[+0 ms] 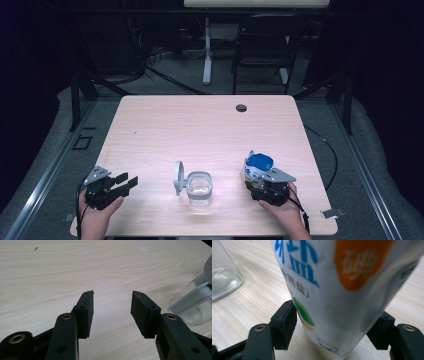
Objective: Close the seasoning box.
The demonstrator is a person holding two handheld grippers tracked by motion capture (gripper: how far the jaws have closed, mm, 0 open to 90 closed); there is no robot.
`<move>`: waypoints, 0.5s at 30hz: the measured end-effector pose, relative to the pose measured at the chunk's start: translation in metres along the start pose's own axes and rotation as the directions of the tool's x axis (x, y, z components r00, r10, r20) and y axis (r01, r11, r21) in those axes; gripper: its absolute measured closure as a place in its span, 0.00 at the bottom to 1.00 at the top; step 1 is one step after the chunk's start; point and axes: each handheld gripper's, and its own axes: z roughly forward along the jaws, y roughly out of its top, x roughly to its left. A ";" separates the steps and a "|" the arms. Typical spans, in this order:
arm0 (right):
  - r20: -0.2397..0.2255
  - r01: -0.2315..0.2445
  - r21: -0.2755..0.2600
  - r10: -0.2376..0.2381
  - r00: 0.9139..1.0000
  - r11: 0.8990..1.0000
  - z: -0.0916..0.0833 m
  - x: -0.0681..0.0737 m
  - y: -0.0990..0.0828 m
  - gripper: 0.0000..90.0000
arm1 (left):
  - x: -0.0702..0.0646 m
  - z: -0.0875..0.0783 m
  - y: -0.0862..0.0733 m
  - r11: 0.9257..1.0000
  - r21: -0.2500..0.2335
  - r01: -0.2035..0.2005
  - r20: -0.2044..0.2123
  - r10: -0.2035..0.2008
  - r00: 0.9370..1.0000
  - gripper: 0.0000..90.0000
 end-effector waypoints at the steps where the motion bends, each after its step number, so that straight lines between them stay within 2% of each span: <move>1: -0.002 -0.004 -0.003 0.004 1.000 1.000 0.001 0.000 0.000 0.36 | 0.000 0.000 0.000 1.000 0.000 -0.001 0.000 0.001 1.000 0.59; 15: -0.006 -0.018 -0.005 0.018 1.000 1.000 0.005 -0.001 -0.001 0.37 | 0.001 0.001 -0.001 1.000 0.004 0.001 0.002 -0.001 1.000 0.60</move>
